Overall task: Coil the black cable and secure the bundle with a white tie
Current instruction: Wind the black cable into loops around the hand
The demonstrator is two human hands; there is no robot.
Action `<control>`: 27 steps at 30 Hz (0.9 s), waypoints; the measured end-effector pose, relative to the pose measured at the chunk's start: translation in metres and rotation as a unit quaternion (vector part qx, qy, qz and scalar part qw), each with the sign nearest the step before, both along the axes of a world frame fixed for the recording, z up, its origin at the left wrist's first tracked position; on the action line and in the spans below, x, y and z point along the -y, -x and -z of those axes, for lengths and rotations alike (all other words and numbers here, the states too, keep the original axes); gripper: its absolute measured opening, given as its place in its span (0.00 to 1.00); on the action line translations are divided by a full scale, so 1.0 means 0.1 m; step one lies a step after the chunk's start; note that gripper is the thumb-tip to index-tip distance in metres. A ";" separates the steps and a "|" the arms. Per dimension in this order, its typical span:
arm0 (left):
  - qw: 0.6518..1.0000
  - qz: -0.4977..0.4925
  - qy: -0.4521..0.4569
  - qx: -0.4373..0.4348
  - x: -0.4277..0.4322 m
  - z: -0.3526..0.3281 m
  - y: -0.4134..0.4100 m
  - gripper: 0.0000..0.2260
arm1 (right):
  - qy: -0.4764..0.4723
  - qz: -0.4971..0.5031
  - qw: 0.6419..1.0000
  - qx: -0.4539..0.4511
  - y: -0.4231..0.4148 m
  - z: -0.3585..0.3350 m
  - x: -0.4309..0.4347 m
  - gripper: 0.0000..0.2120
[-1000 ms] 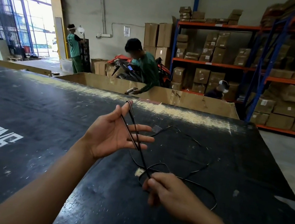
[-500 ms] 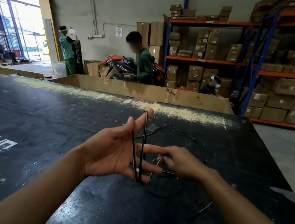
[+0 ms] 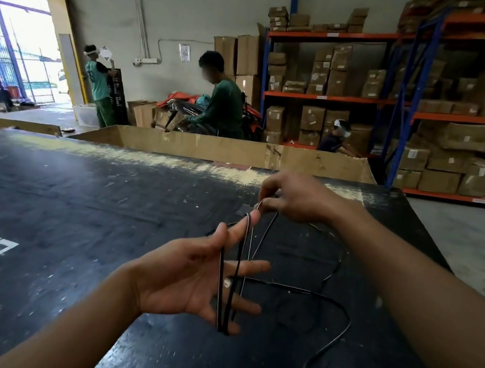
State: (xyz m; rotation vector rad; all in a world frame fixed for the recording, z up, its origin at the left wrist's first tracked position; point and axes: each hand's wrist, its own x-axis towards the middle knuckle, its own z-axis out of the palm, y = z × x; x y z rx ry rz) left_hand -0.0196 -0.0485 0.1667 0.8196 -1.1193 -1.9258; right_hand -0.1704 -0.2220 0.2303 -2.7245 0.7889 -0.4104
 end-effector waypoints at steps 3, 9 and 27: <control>1.000 -0.012 -0.026 0.011 0.02 0.08 -0.03 0.19 | 0.010 0.006 1.000 0.014 0.05 -0.18 0.02 0.02; 0.995 -0.070 -0.059 0.045 0.13 0.20 -0.15 0.19 | 0.055 0.018 0.997 0.055 0.11 -0.43 -0.04 0.04; 0.962 -0.268 0.031 -0.045 0.41 -0.15 -0.62 0.19 | -0.187 -0.022 0.977 0.098 0.25 0.30 -0.78 0.10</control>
